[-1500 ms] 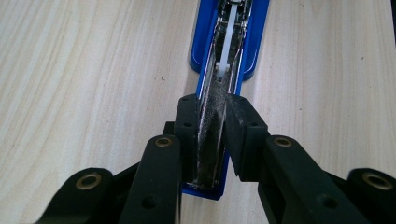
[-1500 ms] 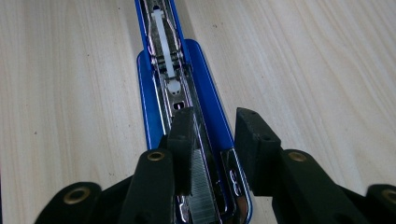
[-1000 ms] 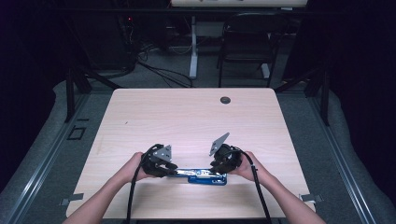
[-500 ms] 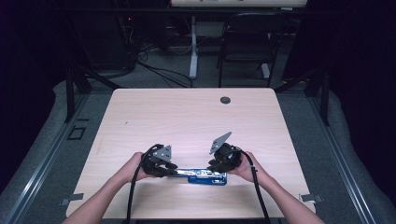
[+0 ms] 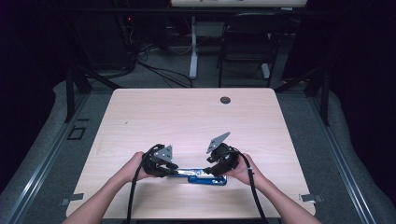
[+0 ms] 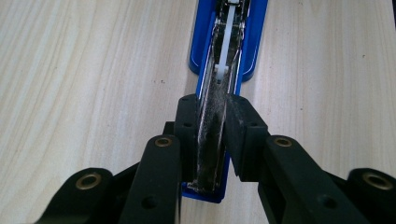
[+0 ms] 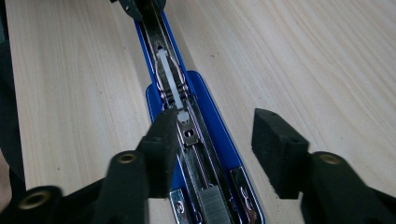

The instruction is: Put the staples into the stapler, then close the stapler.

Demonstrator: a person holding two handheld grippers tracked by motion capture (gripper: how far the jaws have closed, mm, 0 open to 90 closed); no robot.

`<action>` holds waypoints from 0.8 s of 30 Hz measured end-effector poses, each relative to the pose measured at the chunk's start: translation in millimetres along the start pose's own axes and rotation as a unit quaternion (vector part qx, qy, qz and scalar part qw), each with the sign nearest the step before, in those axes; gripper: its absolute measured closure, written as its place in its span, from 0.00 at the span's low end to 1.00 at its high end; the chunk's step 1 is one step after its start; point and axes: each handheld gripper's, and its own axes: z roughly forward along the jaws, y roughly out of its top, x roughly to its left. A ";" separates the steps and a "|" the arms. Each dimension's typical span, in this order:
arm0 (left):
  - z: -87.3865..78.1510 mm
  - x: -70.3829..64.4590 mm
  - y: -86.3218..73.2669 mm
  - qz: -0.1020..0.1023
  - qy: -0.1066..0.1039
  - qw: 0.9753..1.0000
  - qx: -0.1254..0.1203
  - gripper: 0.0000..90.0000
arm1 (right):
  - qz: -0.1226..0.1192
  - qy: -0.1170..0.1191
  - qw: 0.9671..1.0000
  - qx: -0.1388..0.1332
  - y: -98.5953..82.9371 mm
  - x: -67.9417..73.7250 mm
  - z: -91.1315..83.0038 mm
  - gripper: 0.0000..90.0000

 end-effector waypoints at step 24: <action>-1.7 1.5 -0.3 0.000 -0.008 1.000 0.003 0.83 | -0.005 0.000 1.000 -0.006 5.7 6.2 1.9 0.84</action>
